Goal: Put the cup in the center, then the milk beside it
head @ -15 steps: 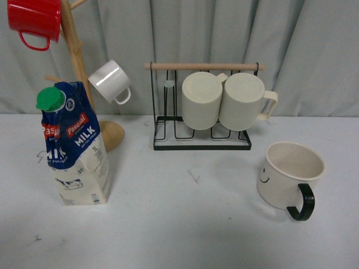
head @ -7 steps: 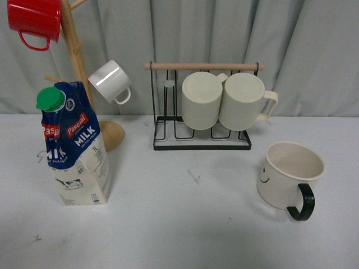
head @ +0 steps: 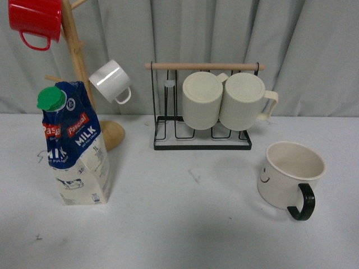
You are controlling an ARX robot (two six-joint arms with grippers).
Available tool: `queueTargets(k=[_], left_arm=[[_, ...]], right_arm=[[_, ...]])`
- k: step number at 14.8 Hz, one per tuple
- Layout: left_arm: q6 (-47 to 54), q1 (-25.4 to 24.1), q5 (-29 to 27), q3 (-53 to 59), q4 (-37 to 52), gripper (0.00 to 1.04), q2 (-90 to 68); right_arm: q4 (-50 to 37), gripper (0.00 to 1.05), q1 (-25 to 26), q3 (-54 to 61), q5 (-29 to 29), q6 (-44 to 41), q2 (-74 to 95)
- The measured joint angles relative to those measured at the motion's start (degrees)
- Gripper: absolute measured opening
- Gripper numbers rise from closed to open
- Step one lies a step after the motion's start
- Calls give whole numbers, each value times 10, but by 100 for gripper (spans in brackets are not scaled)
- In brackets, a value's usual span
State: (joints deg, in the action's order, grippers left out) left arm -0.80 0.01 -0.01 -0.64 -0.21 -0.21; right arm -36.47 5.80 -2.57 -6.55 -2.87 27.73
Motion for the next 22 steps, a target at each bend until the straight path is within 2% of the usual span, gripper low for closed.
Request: queueTargets(k=[1,2,3,5,7,10,14,22], left_arm=[[0,0,0,0,0,98,0],[0,0,0,0,0,98,0],[0,0,0,0,0,98,0],[0,0,0,0,0,98,0],[0,0,0,0,0,98,0],[0,0,0,0,0,98,0],[0,0,0,0,0,98,0],[0,0,0,0,0,98,0]], right_arm=[[-82,98,10,-53,21,26,114],[-129,98,10,-127,52,59,218],[-124,98,4,-190,72,87,299],[-38,98,-24,-319,117,156,492],[36,98,-63,-426,141,181,619],[203,98,-114,-558,112,200,743],[359,98,-133,-608,104,218,811],[386,98,-116,-612,95,256,837]])
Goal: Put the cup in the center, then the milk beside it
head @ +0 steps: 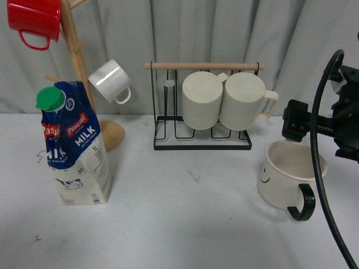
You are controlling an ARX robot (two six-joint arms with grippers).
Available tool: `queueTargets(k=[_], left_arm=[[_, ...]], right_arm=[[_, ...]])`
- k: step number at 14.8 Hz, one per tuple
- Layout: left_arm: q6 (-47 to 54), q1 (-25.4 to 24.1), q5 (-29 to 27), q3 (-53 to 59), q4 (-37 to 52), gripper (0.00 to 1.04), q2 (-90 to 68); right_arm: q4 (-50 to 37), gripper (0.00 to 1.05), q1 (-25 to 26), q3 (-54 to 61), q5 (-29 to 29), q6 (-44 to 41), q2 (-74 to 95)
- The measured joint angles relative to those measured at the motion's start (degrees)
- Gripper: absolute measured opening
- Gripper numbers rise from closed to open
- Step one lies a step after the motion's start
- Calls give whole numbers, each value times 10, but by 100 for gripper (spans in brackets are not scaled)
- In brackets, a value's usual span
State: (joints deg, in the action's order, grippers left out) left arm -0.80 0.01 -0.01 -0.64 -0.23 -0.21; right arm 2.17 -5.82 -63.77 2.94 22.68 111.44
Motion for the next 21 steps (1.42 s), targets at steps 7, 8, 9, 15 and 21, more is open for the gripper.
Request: queueTargets(k=[7,8,9,15,21], left_arm=[[0,0,0,0,0,98,0],[0,0,0,0,0,98,0],[0,0,0,0,0,98,0],[0,0,0,0,0,98,0],[0,0,0,0,0,98,0]], right_arm=[[-37,56,10,36,-29,4,15],[-36,48,11,36,-30,4,15],[-34,36,14,36,-30,4,15],[-28,3,7,43,-43,3,-26],[-31,3,-78,7,-44,13,-9]])
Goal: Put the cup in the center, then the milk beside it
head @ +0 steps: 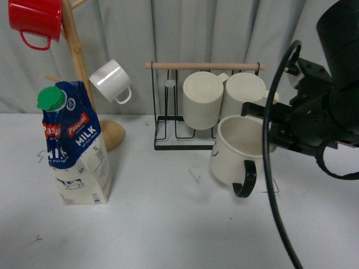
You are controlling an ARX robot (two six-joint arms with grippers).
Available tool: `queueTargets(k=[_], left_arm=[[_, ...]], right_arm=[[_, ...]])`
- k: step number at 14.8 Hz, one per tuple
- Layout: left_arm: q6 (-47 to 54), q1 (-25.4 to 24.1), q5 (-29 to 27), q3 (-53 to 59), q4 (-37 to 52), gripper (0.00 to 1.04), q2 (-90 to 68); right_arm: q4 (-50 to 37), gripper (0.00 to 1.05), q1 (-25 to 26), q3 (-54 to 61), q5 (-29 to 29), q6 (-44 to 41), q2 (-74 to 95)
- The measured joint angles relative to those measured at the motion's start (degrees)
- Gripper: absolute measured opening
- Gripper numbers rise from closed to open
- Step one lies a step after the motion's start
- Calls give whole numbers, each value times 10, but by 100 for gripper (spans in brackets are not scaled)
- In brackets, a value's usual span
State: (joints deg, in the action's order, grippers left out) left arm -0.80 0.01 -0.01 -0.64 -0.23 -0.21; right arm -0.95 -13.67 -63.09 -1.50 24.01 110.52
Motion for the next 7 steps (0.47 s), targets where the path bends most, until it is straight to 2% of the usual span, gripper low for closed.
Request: queueTargets(k=[2,7], left_arm=[[0,0,0,0,0,98,0],[0,0,0,0,0,98,0]], right_arm=[[15,3,-22,-18,10,0,22],[63,3,-37,-67,32,-13,48]])
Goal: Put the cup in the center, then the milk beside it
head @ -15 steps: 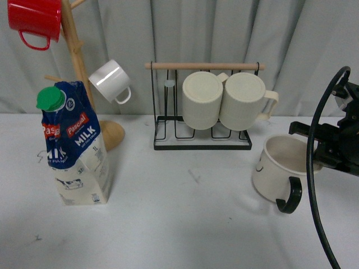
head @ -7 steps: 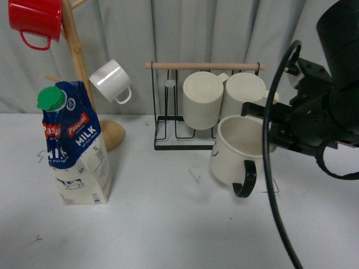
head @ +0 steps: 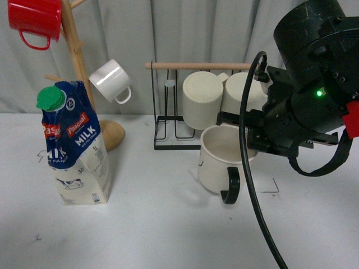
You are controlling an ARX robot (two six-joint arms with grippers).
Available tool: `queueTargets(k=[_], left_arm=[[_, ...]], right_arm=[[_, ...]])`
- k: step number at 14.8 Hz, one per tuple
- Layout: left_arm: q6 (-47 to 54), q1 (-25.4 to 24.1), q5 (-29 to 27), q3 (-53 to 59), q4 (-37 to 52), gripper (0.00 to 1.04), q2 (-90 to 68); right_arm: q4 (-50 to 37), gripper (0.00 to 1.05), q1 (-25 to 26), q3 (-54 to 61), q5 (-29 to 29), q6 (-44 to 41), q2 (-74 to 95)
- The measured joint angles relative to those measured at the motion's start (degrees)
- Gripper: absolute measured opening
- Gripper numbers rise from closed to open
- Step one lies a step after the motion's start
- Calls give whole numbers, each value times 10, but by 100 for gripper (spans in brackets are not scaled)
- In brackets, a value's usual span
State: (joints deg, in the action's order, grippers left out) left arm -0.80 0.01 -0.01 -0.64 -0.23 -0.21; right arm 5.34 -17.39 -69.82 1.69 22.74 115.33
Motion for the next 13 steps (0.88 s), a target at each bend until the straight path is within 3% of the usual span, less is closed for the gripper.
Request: queueTargets(k=[12,13], left_arm=[[0,0,0,0,0,98,0],[0,0,0,0,0,98,0]], right_arm=[[5,3,-14,-10,0,-8,31],[5,8,-14,-10,0,-14,31]])
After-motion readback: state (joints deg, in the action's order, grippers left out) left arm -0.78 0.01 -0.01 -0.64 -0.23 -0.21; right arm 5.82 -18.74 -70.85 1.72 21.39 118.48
